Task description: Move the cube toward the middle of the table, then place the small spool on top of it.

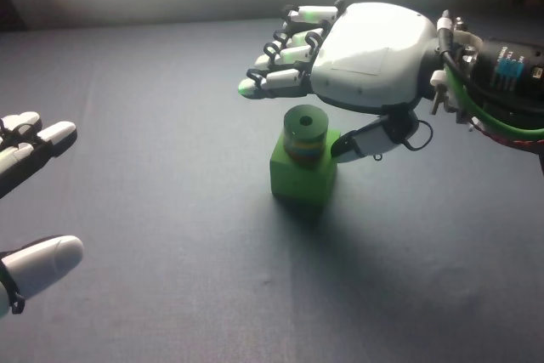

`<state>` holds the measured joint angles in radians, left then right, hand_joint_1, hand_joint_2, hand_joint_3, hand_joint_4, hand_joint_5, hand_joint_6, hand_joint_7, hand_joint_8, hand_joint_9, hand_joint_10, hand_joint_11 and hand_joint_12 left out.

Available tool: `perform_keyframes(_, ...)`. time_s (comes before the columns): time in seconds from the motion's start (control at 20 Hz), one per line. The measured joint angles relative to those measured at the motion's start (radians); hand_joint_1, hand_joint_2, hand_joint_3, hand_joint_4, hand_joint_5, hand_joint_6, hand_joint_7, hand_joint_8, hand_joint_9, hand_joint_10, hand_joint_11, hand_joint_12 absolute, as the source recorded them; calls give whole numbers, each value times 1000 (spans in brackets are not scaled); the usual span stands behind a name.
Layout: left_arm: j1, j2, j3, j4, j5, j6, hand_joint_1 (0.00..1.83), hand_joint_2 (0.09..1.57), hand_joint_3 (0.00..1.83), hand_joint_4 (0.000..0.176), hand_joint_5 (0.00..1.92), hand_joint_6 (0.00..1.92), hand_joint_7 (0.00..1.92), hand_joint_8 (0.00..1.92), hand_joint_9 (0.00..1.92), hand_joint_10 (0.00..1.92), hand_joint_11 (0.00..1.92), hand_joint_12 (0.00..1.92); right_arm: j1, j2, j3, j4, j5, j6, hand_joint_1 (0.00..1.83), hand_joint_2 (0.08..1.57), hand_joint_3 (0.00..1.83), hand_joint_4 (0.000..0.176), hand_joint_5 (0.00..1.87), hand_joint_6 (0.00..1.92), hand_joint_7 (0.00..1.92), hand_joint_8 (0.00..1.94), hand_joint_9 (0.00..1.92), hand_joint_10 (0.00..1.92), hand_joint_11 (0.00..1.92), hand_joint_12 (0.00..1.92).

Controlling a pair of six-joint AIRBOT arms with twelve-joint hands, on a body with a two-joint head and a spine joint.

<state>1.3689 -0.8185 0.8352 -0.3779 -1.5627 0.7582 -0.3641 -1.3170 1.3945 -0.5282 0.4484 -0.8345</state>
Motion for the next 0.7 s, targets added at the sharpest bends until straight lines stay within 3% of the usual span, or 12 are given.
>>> perform_keyframes(0.1, 0, -1, 0, 0, -2, 0, 52, 1171, 0, 168, 113, 2, 62, 3, 49, 4, 39, 202, 0, 39, -32, 38, 17, -1, 925, 879, 0, 156, 13, 0, 117, 3, 155, 5, 0, 510)
perform_keyframes(0.15, 0, -1, 0, -5, -4, 0, 65, 1173, 0, 172, 113, 1, 56, 0, 39, 0, 26, 202, 0, 70, -49, 62, 43, -1, 877, 901, 3, 172, 2, 0, 23, 0, 30, 0, 0, 109)
perform_keyframes(0.2, 0, -1, 0, -8, -12, -1, 95, 1172, 0, 168, 122, 1, 47, 0, 29, 0, 0, 215, -12, 126, -74, 121, 105, -2, 798, 889, 0, 176, 0, 0, 0, 0, 0, 0, 0, 3)
perform_keyframes(0.25, 0, -1, 0, -10, -19, -1, 95, 1172, 0, 168, 122, 1, 47, 0, 29, 0, 0, 215, -26, 156, -86, 148, 142, -2, 798, 889, 0, 176, 0, 0, 0, 0, 0, 0, 0, 3)
perform_keyframes(0.35, 0, -1, 0, -13, -32, -2, 144, 1165, 0, 148, 119, 2, 51, 1, 13, 0, 0, 160, -96, 249, -132, 242, 246, -5, 401, 865, 0, 176, 0, 0, 0, 0, 0, 0, 102, 48)
perform_keyframes(0.4, -6, -1, 0, -14, -31, -1, 153, 1158, 0, 145, 123, 3, 55, 2, 18, 3, 0, 148, -143, 291, -161, 280, 296, -7, 419, 857, 0, 176, 0, 0, 0, 0, 0, 0, 20, 15)
perform_keyframes(0.45, -15, 0, 0, -12, -32, 0, 164, 1147, 0, 145, 109, 0, 40, 0, 4, 1, 0, 122, -200, 335, -201, 332, 368, -7, 587, 862, 0, 153, 0, 0, 0, 0, 0, 0, 3, 2)
perform_keyframes(0.5, -24, -1, 0, -11, -34, 0, 172, 1134, 0, 146, 83, 0, 19, 0, 0, 0, 0, 118, -253, 367, -232, 371, 451, -8, 633, 907, 12, 139, 0, 0, 0, 0, 0, 0, 0, 0)
perform_keyframes(0.55, -36, -1, 4, -2, -34, -1, 174, 1125, 0, 150, 54, 0, 3, 0, 0, 0, 0, 96, -311, 393, -261, 418, 550, -7, 671, 916, 13, 105, 0, 0, 0, 0, 0, 0, 0, 0)
perform_keyframes(0.6, -50, -1, 8, 3, -34, -2, 194, 1105, 0, 171, 10, 0, 0, 0, 0, 0, 0, 94, -377, 410, -285, 477, 651, -5, 733, 1002, 14, 151, 0, 0, 0, 0, 0, 0, 0, 0)
perform_keyframes(0.65, -71, -8, 23, 8, -39, -17, 275, 1094, 0, 175, 1, 0, 0, 0, 0, 0, 0, 48, -452, 422, -306, 534, 758, -2, 714, 1060, 27, 171, 0, 0, 0, 0, 0, 0, 0, 0)
perform_keyframes(0.7, -97, -24, 43, 15, -44, -40, 273, 1100, 0, 148, 0, 0, 0, 0, 13, 5, 70, 71, -518, 428, -325, 592, 841, -1, 557, 1115, 14, 175, 0, 0, 0, 0, 0, 0, 0, 0)
